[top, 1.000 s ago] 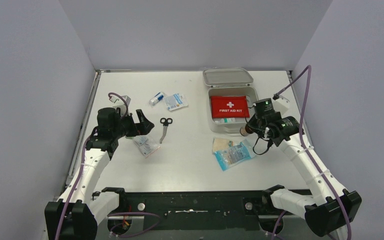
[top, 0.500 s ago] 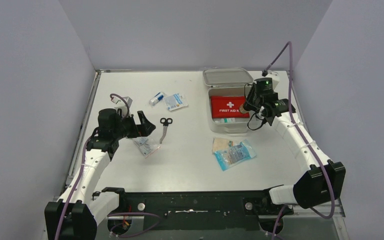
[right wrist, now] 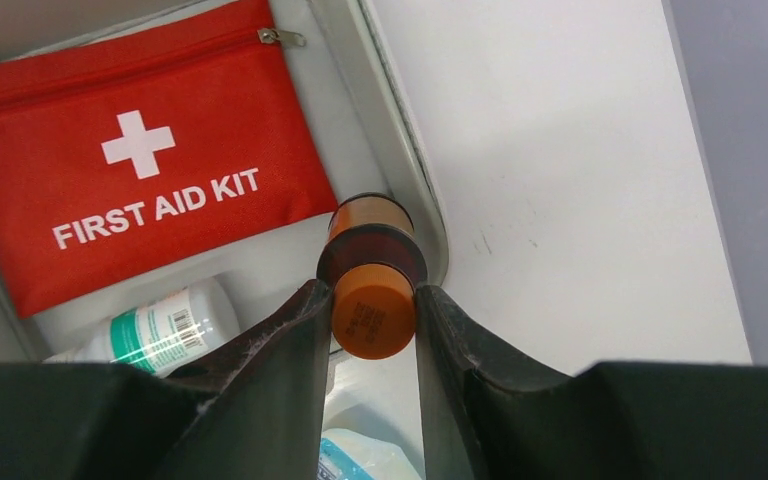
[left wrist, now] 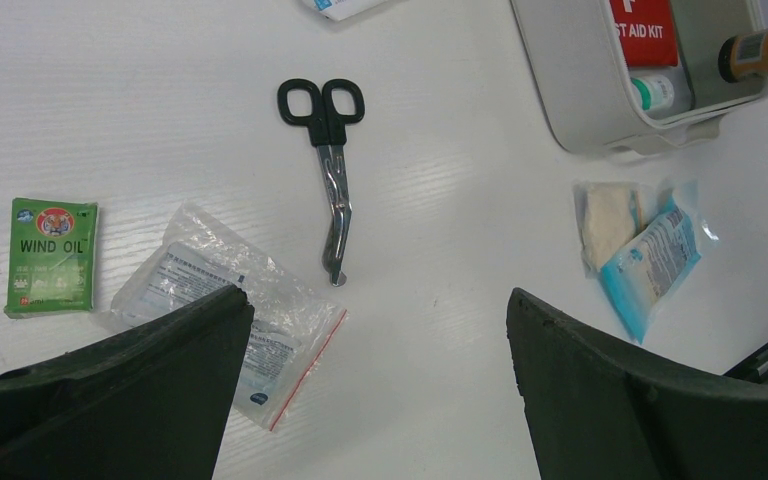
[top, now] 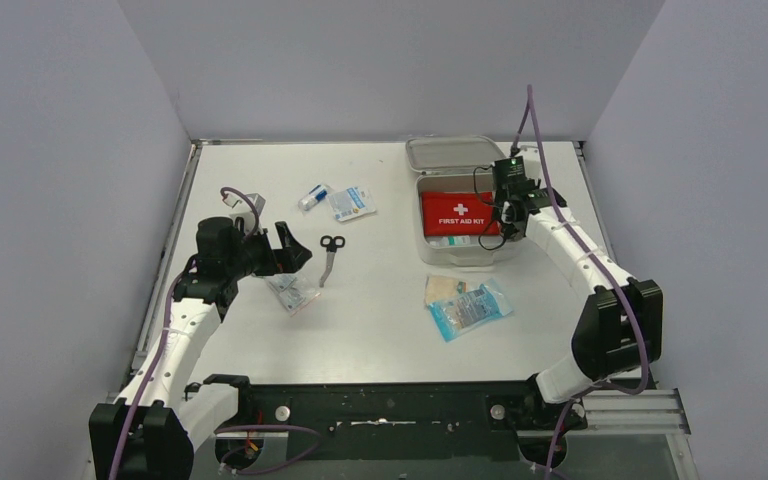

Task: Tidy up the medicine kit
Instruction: Place the pill bottle in the medicine box.

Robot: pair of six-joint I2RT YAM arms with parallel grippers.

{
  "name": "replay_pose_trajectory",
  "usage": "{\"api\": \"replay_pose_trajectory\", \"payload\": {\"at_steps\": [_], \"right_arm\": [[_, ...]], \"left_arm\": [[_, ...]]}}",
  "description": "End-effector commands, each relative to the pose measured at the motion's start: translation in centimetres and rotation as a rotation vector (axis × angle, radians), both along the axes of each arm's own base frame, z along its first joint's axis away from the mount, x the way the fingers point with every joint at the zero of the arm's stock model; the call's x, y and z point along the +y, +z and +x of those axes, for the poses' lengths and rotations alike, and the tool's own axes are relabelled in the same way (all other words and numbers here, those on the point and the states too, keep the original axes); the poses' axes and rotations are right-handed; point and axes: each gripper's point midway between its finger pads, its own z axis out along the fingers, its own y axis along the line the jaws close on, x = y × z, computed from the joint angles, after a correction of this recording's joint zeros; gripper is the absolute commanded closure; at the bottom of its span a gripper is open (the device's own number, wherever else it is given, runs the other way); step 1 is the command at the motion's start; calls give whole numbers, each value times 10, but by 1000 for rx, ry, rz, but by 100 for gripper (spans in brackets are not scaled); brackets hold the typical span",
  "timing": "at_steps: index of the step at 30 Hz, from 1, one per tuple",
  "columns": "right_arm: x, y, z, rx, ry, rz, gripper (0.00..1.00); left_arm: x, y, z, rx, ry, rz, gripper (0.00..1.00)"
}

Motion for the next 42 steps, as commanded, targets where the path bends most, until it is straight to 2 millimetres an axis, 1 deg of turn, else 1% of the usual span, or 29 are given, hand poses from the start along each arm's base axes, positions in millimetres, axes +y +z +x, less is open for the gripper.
{"api": "replay_pose_trajectory", "payload": {"at_steps": [1, 4, 6, 8, 9, 11, 12, 13, 15, 16, 17, 18, 20, 21, 22, 23, 24, 26, 29, 33, 35, 37, 39, 42], "right_arm": [[0, 13, 19, -75, -23, -80, 100], [10, -2, 23, -41, -10, -110, 100], [20, -13, 25, -10, 0, -114, 99], [33, -23, 25, 15, 15, -119, 97], [44, -26, 26, 20, 28, -109, 94], [64, -37, 28, 44, 60, -82, 92], [74, -37, 29, 44, 72, -64, 91], [84, -38, 29, 43, 88, -44, 88], [103, -34, 30, 32, 124, -3, 78], [110, -31, 31, 25, 138, 15, 73], [112, -31, 31, 23, 139, 24, 68], [112, -29, 30, 20, 138, 28, 64], [109, -23, 31, 10, 137, 21, 60], [109, -21, 31, 7, 142, 19, 64], [109, -19, 31, 4, 154, 19, 79], [108, -18, 33, 4, 163, 17, 90], [107, -18, 34, 4, 165, 11, 96], [100, -14, 36, 6, 154, -17, 99], [87, -5, 35, -4, 127, -77, 100], [69, -3, 30, 8, 90, -165, 100], [60, -6, 26, 29, 65, -209, 100], [54, -10, 23, 44, 48, -238, 100], [52, -15, 21, 62, 29, -257, 100], [55, -31, 21, 91, 26, -266, 100]], "left_arm": [[-3, 15, 4, -65, -19, -3, 3], [-3, 15, 4, -65, -19, -4, 3], [-2, 16, 4, -68, -18, -1, 3], [-2, 16, 4, -68, -13, 2, 3], [-1, 16, 4, -70, -12, 4, 3], [0, 17, 4, -70, -8, 6, 3], [0, 17, 4, -71, -7, 7, 3], [0, 17, 4, -71, -8, 6, 3], [0, 17, 5, -71, -7, 8, 3], [0, 16, 4, -70, -8, 8, 3], [0, 16, 4, -69, -8, 9, 3], [0, 17, 4, -70, -8, 9, 3], [-1, 17, 4, -69, -10, 8, 3], [-1, 16, 4, -67, -12, 7, 3], [-2, 16, 4, -65, -16, 5, 3], [-3, 16, 4, -65, -18, 5, 3], [-3, 16, 4, -65, -19, 4, 3], [-3, 16, 4, -66, -18, 5, 3], [-3, 15, 3, -63, -19, 10, 3], [-3, 14, 3, -63, -18, 12, 3], [-3, 14, 3, -61, -18, 12, 3], [-3, 15, 3, -65, -17, 12, 3], [-3, 14, 3, -63, -17, 13, 3], [-3, 15, 3, -67, -13, 15, 3]]}}
